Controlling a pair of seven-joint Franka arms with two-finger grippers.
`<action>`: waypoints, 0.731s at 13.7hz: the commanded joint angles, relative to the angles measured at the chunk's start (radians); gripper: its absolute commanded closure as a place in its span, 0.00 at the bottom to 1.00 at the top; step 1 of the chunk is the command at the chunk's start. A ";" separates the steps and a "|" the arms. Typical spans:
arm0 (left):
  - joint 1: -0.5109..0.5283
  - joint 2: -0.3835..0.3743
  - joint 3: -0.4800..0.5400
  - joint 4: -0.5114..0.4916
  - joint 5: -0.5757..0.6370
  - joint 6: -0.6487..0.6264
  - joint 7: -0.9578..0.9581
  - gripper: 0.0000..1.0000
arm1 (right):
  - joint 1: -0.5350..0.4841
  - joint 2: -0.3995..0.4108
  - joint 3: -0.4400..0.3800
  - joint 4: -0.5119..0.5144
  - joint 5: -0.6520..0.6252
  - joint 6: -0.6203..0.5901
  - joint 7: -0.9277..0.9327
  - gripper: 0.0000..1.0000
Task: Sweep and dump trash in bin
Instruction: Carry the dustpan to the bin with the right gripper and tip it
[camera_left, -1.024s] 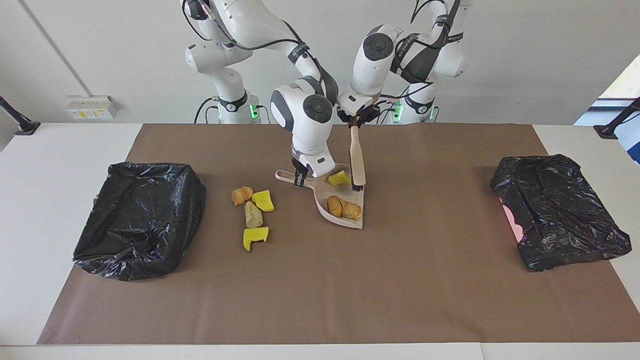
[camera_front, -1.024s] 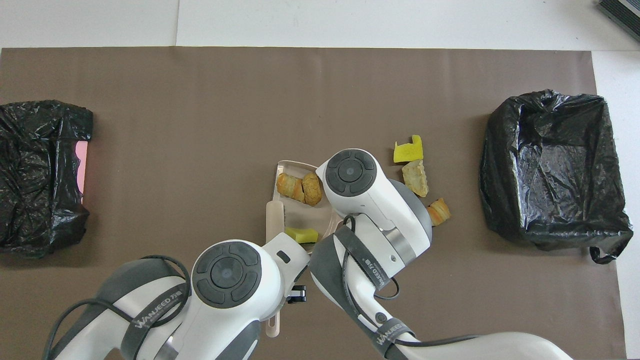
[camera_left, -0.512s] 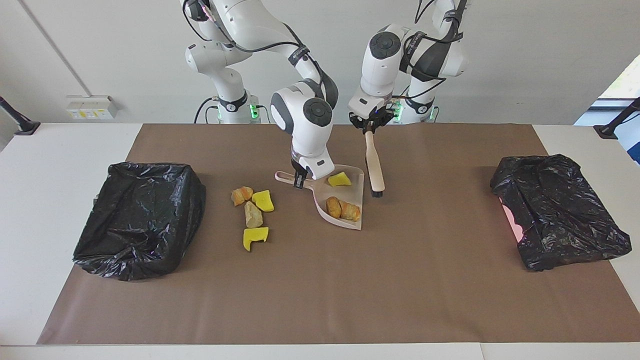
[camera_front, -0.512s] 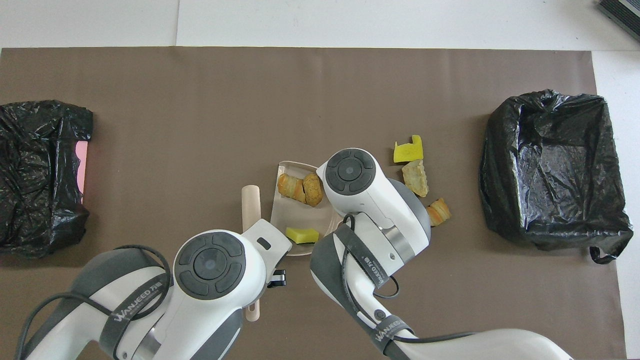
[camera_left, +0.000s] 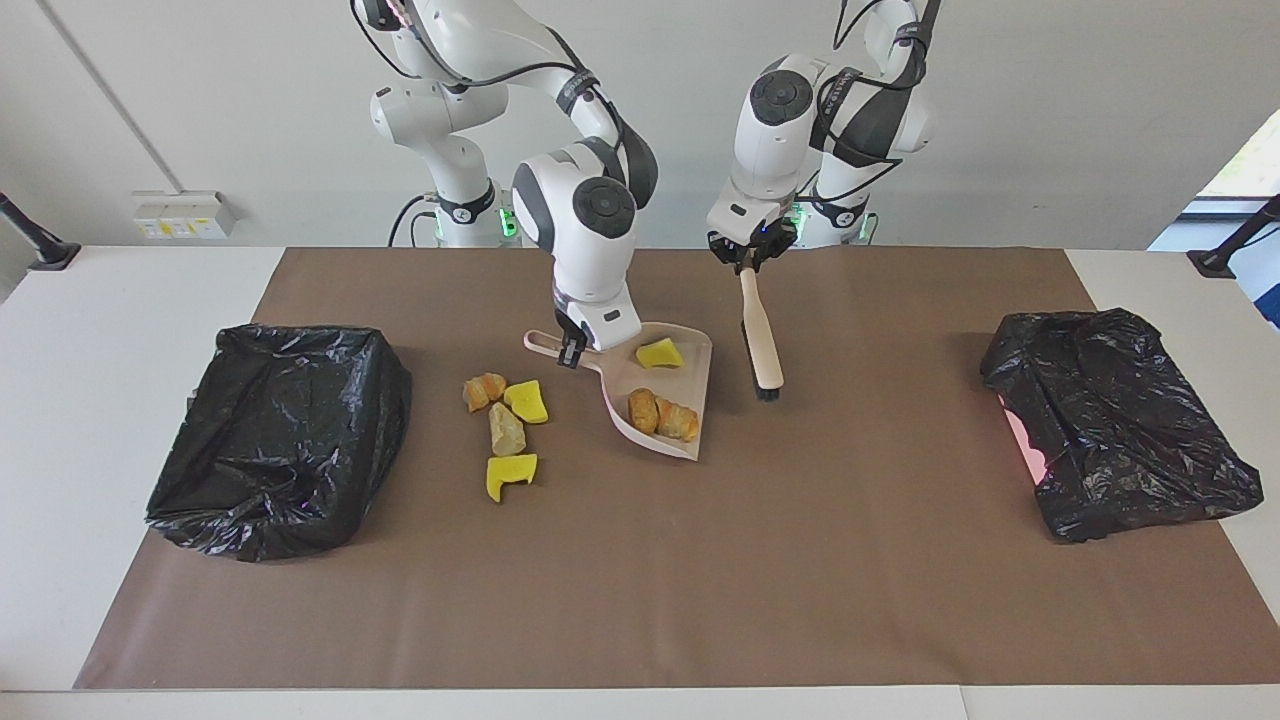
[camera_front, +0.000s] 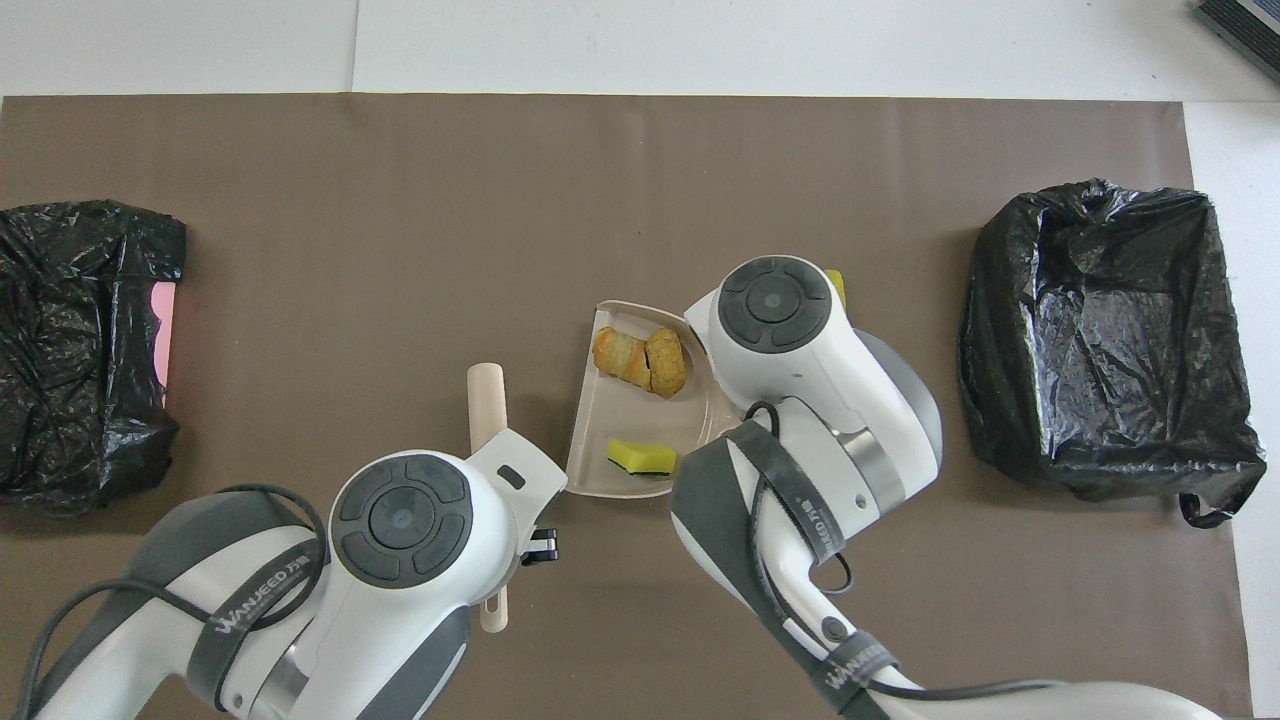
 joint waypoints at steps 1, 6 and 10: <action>-0.004 -0.057 -0.012 -0.061 0.020 0.040 -0.021 1.00 | -0.101 -0.114 0.010 -0.015 0.000 -0.109 -0.125 1.00; -0.165 -0.065 -0.035 -0.117 0.020 0.101 -0.236 1.00 | -0.359 -0.273 -0.002 -0.010 -0.009 -0.215 -0.325 1.00; -0.283 -0.065 -0.036 -0.184 0.020 0.182 -0.338 1.00 | -0.603 -0.274 -0.011 0.049 -0.040 -0.203 -0.438 1.00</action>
